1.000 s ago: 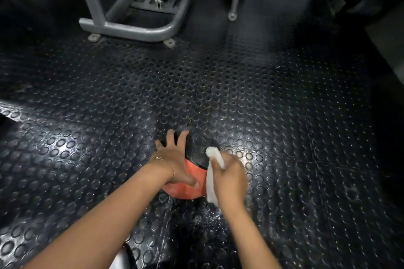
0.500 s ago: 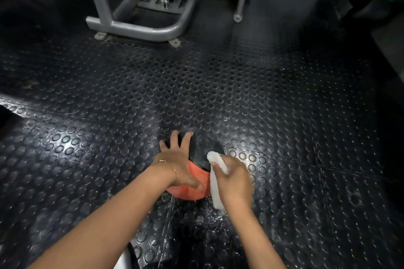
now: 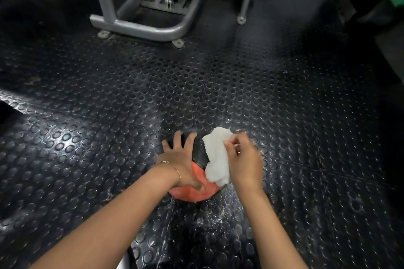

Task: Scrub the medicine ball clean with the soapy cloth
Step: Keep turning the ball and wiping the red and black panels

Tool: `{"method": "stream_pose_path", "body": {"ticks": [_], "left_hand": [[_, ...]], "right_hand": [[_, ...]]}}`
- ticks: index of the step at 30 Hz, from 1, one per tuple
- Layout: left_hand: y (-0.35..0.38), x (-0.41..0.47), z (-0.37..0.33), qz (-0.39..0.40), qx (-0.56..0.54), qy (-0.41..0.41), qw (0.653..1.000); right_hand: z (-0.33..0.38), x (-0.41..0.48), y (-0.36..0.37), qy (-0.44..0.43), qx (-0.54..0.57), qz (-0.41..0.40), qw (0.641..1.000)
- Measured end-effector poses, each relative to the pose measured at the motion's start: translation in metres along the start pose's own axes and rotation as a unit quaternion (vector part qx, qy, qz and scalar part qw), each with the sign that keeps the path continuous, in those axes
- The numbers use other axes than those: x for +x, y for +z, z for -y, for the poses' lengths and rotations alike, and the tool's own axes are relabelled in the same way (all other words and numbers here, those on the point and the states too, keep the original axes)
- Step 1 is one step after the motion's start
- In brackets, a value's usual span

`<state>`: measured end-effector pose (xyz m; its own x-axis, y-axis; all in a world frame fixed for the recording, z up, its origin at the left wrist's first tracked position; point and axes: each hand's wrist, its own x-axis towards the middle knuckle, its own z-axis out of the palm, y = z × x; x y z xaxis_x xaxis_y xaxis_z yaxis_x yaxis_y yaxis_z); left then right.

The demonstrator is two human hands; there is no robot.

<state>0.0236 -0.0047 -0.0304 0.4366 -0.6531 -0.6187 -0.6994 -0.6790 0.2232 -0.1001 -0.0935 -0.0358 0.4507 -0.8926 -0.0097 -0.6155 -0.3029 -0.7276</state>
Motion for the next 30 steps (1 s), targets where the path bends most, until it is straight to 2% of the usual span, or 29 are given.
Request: {"method": "stream_pose_path", "body": {"ticks": [2, 4, 8, 14, 17, 20, 25, 30], "left_hand": [[0.0, 0.001, 0.0, 0.003, -0.008, -0.002, 1.0], [0.002, 0.001, 0.001, 0.007, -0.004, 0.001, 1.0], [0.004, 0.001, 0.003, 0.008, 0.008, 0.008, 1.0], [0.002, 0.003, 0.006, 0.004, -0.001, 0.009, 1.0], [0.006, 0.0, 0.006, 0.006, 0.013, 0.01, 1.0], [0.005, 0.0, 0.004, 0.004, 0.005, 0.01, 1.0], [0.006, 0.0, 0.005, -0.007, 0.012, 0.009, 1.0], [0.012, -0.004, 0.005, -0.009, 0.033, 0.014, 0.999]], "right_hand": [[0.004, -0.008, 0.004, 0.04, -0.001, 0.093, 0.995], [0.001, -0.011, 0.009, 0.059, -0.06, 0.156, 0.984], [-0.007, -0.005, 0.013, 0.068, 0.027, 0.086, 0.994], [-0.01, -0.038, 0.021, 0.039, 0.096, 0.053, 0.993], [-0.025, -0.019, 0.025, 0.07, 0.073, 0.012, 0.995], [-0.028, -0.008, 0.027, 0.1, 0.059, 0.008, 0.993], [-0.015, -0.031, 0.024, 0.044, 0.079, 0.031, 0.995], [-0.036, -0.011, 0.028, 0.127, 0.073, 0.001, 0.989]]}}
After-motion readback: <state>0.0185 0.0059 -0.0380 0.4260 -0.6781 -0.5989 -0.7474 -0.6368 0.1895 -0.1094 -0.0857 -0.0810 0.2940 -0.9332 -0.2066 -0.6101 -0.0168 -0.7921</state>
